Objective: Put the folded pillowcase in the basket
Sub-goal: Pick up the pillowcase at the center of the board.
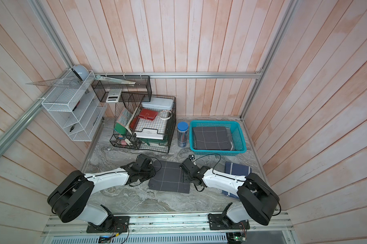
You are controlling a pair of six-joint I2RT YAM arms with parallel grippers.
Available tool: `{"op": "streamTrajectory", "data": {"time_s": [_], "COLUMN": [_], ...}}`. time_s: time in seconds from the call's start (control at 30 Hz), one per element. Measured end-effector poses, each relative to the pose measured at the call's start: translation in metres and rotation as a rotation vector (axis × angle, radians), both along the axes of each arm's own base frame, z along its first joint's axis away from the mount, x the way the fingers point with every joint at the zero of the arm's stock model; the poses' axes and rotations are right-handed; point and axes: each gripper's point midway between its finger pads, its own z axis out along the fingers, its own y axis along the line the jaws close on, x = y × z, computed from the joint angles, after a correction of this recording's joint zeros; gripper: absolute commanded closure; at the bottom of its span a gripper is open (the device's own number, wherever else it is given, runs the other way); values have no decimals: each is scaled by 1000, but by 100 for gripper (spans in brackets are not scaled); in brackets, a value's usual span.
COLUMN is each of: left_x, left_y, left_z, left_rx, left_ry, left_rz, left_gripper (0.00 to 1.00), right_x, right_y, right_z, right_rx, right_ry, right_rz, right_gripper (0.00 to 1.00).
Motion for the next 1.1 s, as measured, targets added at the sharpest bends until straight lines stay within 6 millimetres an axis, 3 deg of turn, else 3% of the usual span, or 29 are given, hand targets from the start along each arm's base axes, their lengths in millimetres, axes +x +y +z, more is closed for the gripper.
{"op": "streamTrajectory", "data": {"time_s": [0.17, 0.3, 0.47, 0.6, 0.73, 0.9, 1.1], "left_x": [0, 0, -2, -10, -19, -18, 2], "left_y": [-14, -21, -32, -42, -54, -81, -135], "left_z": [0, -1, 0, 1, 7, 49, 144], "left_rx": [-5, -7, 3, 14, 40, 35, -26], "left_ry": [-4, -3, -9, -12, -22, -121, -299], "left_rz": [-30, -31, -46, -68, -93, -125, -167], "left_gripper": [82, 92, 100, 100, 100, 100, 100], "right_x": [-4, 0, 1, 0, 4, 11, 25], "right_y": [2, 8, 14, 5, -8, -33, -86], "right_z": [-11, -15, -13, -1, 28, 73, 119], "right_rx": [21, 26, 52, 37, 31, 35, 47], "right_ry": [32, 42, 41, 19, -67, -211, -373], "right_rz": [-4, -7, -3, -5, -26, -72, -196], "right_gripper": [31, 54, 74, 94, 99, 99, 99]}}
